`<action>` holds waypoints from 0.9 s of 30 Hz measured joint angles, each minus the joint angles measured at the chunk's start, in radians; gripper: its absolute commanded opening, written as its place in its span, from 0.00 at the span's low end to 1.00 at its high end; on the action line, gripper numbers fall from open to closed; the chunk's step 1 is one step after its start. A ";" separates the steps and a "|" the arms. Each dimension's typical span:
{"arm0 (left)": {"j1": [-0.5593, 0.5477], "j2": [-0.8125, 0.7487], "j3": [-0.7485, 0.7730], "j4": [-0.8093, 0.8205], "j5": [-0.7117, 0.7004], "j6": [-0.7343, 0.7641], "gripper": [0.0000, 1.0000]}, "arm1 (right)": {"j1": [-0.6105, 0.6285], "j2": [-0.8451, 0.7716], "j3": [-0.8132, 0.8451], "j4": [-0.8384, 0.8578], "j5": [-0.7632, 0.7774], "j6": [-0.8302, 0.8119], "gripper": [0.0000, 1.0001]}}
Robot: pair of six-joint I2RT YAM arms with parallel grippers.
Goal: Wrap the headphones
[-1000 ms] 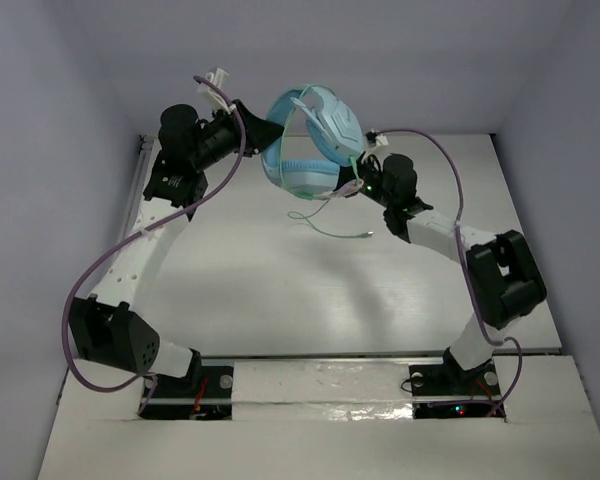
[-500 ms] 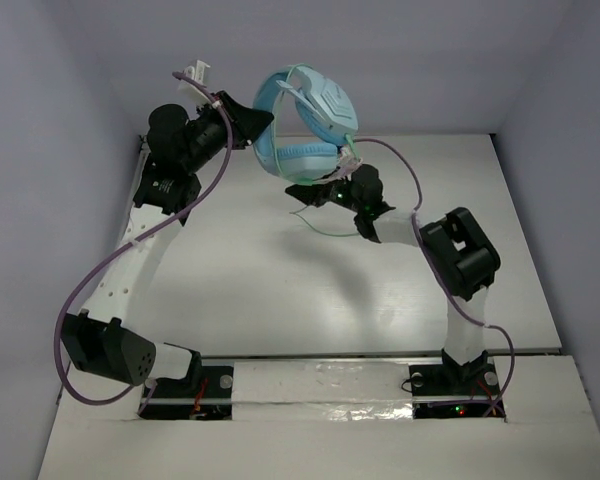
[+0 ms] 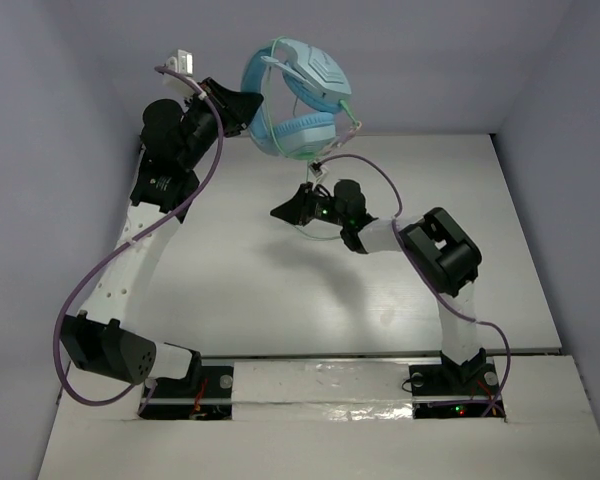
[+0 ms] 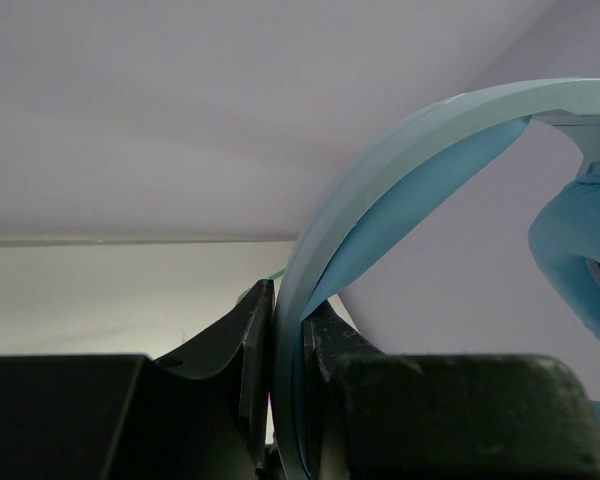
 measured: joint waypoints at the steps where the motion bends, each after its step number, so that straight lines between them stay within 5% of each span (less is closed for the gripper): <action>1: 0.000 0.000 0.000 -0.001 -0.012 0.001 0.00 | 0.002 0.002 0.000 0.000 -0.002 -0.003 0.13; 5: 0.000 0.002 0.011 -0.020 -0.080 0.020 0.00 | 0.020 0.002 -0.024 0.016 -0.006 -0.004 0.00; 12: -0.001 0.018 0.049 -0.084 -0.288 0.122 0.00 | 0.078 -0.071 -0.170 -0.082 0.008 -0.039 0.00; 27: -0.071 0.141 -0.188 -0.051 -0.752 0.256 0.00 | 0.372 -0.552 -0.056 -1.030 0.376 -0.328 0.00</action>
